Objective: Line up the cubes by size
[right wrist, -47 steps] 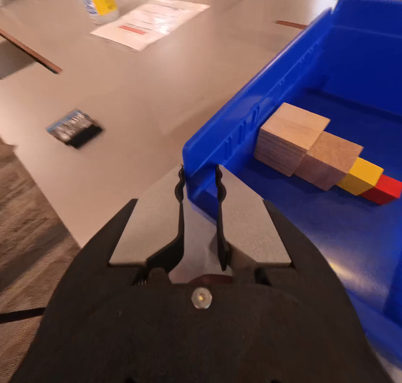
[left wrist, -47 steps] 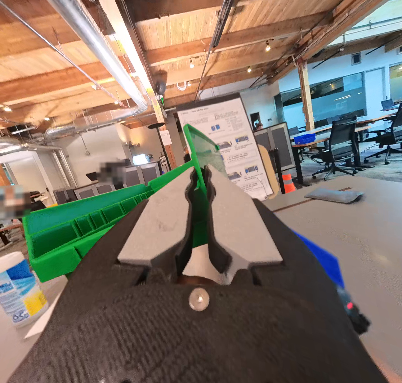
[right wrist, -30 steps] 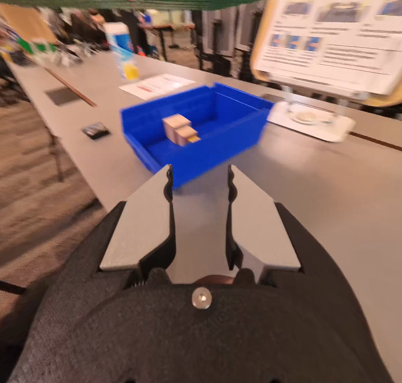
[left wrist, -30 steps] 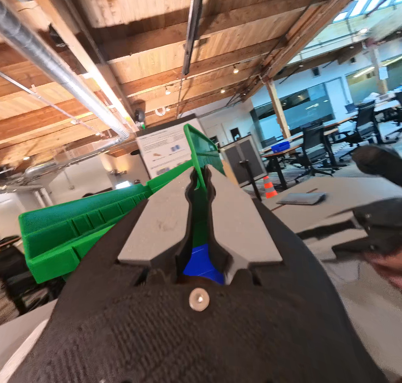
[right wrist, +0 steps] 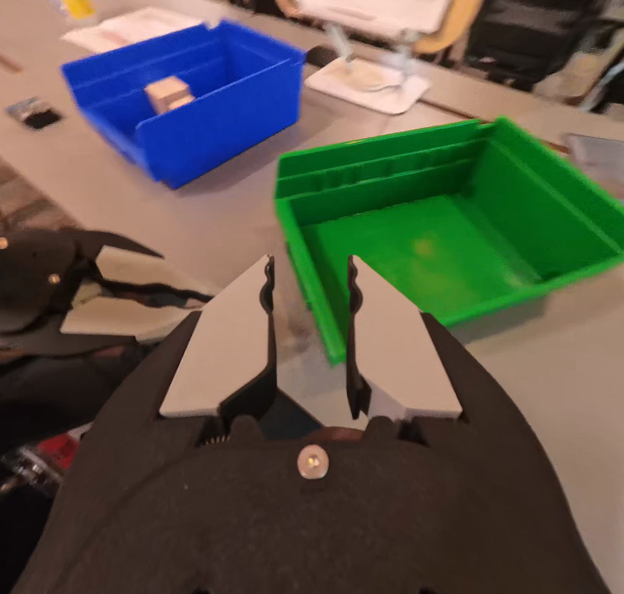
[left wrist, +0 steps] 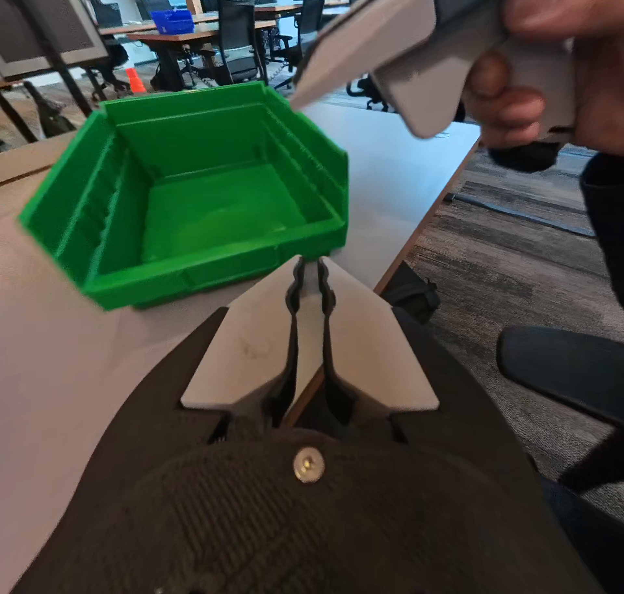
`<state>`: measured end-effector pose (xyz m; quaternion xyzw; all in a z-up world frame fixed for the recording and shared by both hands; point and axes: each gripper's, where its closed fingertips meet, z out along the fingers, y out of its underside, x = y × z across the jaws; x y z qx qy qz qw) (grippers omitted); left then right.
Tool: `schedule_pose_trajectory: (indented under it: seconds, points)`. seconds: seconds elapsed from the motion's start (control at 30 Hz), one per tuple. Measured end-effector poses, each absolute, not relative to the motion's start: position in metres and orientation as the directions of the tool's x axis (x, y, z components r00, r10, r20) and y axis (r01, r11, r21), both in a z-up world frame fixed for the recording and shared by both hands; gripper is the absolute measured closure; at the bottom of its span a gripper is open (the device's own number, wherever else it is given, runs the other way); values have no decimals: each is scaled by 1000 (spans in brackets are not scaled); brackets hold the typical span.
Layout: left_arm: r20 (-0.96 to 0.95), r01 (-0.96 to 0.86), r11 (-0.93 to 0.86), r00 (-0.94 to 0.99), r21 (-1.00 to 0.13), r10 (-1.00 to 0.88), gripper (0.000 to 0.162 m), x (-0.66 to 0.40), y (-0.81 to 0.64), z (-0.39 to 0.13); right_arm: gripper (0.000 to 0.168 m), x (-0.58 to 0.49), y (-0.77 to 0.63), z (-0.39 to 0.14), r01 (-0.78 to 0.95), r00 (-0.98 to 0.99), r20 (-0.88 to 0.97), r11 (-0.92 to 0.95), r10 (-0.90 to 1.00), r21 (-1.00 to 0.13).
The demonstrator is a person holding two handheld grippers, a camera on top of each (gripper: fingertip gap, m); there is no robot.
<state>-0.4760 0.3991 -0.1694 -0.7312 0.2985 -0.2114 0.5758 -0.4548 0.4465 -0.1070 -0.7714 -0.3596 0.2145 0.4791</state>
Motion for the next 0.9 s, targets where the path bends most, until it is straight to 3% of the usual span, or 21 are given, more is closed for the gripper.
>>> schedule_pose_trajectory:
  seconds: [0.13,0.27,0.3,0.37,0.43,0.5,0.57,0.7,0.83,0.9]
  points:
    - [-72,-194,-125,771,-973,-633,159,-531,386,-157,133,-501,432,-160,547,572,92,-296,815,-783]
    - [-243,-358,-98,785,-929,-570,154,-575,377,-149,136,-462,454,-201,659,624,181,-388,760,-644]
    - [-282,-389,-84,786,-918,-550,154,-588,372,-147,159,-445,464,-200,646,653,197,-402,731,-649]
    - [-330,-435,-91,788,-896,-519,153,-615,360,-152,147,-409,479,-200,601,715,181,-462,675,-652]
    - [-336,-449,-126,801,-885,-495,153,-642,348,-164,127,-358,508,-198,560,807,275,-527,523,-640]
    - [-323,-446,-171,819,-879,-474,153,-666,339,-184,131,-319,525,-193,572,820,413,-557,396,-603]
    - [-303,-441,-219,830,-870,-468,152,-681,334,-204,130,-336,519,-188,591,798,371,-497,475,-636]
    - [-335,-452,-214,841,-866,-425,134,-696,347,-198,115,-422,478,-167,481,667,63,-365,742,-797]
    - [-320,-361,-236,927,-902,-195,101,-723,399,-167,108,-445,495,-155,404,727,117,-284,676,-870]
    - [-328,-336,-265,942,-904,-77,101,-734,421,-170,109,-444,509,-159,392,780,164,-266,604,-881]
